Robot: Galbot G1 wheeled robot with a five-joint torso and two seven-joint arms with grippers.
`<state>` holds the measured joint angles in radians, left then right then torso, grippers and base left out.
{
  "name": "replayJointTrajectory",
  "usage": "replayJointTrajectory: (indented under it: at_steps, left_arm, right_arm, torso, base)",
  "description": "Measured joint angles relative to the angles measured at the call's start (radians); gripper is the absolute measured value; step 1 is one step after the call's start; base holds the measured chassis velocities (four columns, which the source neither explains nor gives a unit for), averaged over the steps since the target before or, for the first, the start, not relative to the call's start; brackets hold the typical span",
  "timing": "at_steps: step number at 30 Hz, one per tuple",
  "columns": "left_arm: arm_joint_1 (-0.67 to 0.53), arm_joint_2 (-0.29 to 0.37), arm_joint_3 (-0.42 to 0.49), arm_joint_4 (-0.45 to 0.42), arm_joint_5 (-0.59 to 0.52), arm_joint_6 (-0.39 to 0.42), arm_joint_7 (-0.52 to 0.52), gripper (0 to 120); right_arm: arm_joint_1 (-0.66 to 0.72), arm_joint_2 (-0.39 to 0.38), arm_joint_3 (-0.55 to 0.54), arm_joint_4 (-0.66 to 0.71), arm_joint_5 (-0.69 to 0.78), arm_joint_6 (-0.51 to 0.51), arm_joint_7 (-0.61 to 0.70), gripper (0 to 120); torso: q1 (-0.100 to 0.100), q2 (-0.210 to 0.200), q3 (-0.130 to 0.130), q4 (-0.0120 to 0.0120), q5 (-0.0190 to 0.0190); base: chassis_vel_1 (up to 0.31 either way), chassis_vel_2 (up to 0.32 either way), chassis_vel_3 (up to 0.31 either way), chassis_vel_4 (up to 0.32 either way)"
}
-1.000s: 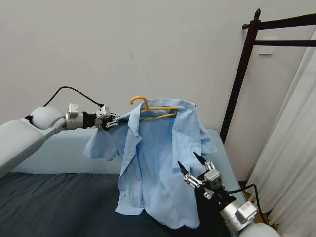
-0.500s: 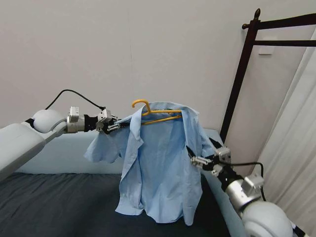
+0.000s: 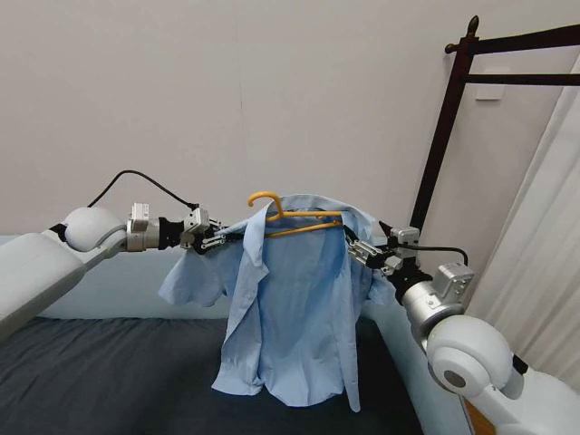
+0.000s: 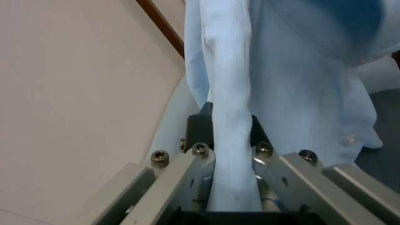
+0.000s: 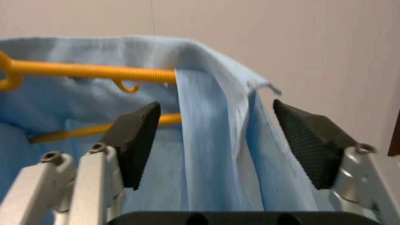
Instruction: Pick up the clothes from the sofa and hang them on the clothes hanger.
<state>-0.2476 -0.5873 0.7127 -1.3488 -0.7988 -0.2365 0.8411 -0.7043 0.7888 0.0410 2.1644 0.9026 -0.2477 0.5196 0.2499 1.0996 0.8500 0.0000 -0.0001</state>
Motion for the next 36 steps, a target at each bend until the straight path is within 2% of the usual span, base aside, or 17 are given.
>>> replayJointTrajectory:
  at_steps: [3,6,10,12,15,17,19,26,32,35,36]
  left_arm:
    - [0.005,-0.003,-0.016,0.013,0.002,0.000,0.015,1]
    - [0.003,-0.003,-0.016,0.015,0.002,-0.001,0.023,1]
    - [0.007,0.000,-0.014,0.016,0.002,-0.003,0.034,1]
    - [0.009,0.000,-0.014,0.017,0.002,-0.003,0.034,1]
    - [0.021,-0.001,-0.016,0.023,0.001,-0.003,0.034,1]
    - [0.022,-0.002,-0.016,0.023,0.001,-0.003,0.034,1]
    - [0.023,-0.002,-0.016,0.025,0.001,0.001,0.032,1]
    - [0.011,-0.010,0.008,0.022,0.003,0.007,0.027,1]
    - [-0.023,-0.016,0.066,0.000,0.005,0.032,-0.005,1]
    - [-0.041,-0.026,0.098,-0.002,-0.010,0.049,-0.025,1]
    - [-0.048,-0.034,0.112,-0.005,-0.018,0.062,-0.031,1]
  right_arm:
    - [-0.018,0.005,0.006,0.002,0.001,0.009,0.005,54]
    - [-0.019,0.005,0.006,0.003,0.004,0.011,0.005,48]
    - [-0.019,0.005,0.011,0.007,0.022,0.020,0.003,27]
    - [-0.019,0.004,0.011,0.007,0.023,0.020,0.002,27]
    - [-0.020,-0.001,0.007,0.008,0.022,0.026,0.000,11]
    - [-0.020,-0.002,0.006,0.008,0.020,0.028,0.000,11]
    - [-0.020,-0.011,-0.008,0.012,-0.009,0.035,0.008,0]
    - [-0.009,-0.026,-0.034,0.018,-0.040,0.038,0.018,0]
    - [0.048,-0.054,-0.044,0.039,-0.082,0.002,0.042,0]
    - [0.088,-0.085,-0.078,0.076,-0.113,-0.016,0.032,0]
    - [0.102,-0.099,-0.111,0.078,-0.172,-0.012,0.009,0]
  torso:
    - [0.000,0.000,0.000,-0.0001,0.0002]
    - [0.000,0.000,0.000,-0.0001,0.0000]
    - [0.000,0.000,0.000,0.0000,0.0001]
    - [0.000,0.000,0.000,0.0000,0.0001]
    - [0.000,0.000,0.000,-0.0001,0.0000]
    - [0.000,0.000,0.000,0.0000,0.0000]
    - [0.000,0.000,0.000,0.0000,0.0001]
    - [0.000,0.000,0.000,0.0000,0.0001]
    - [0.000,0.000,0.000,0.0001,0.0002]
    - [0.000,0.000,0.000,0.0000,0.0000]
    - [0.000,0.000,0.000,0.0000,-0.0002]
  base:
    - [0.000,0.000,0.000,0.000]
    - [0.000,0.000,0.000,0.000]
    - [0.000,0.000,0.000,0.000]
    - [0.000,0.000,0.000,0.000]
    - [0.000,0.000,0.000,0.000]
    - [0.000,0.000,0.000,0.000]
    - [0.000,0.000,0.000,0.000]
    - [0.000,0.000,0.000,0.000]
    - [0.000,0.000,0.000,0.000]
    - [0.000,0.000,0.000,0.000]
    - [0.000,0.000,0.000,0.000]
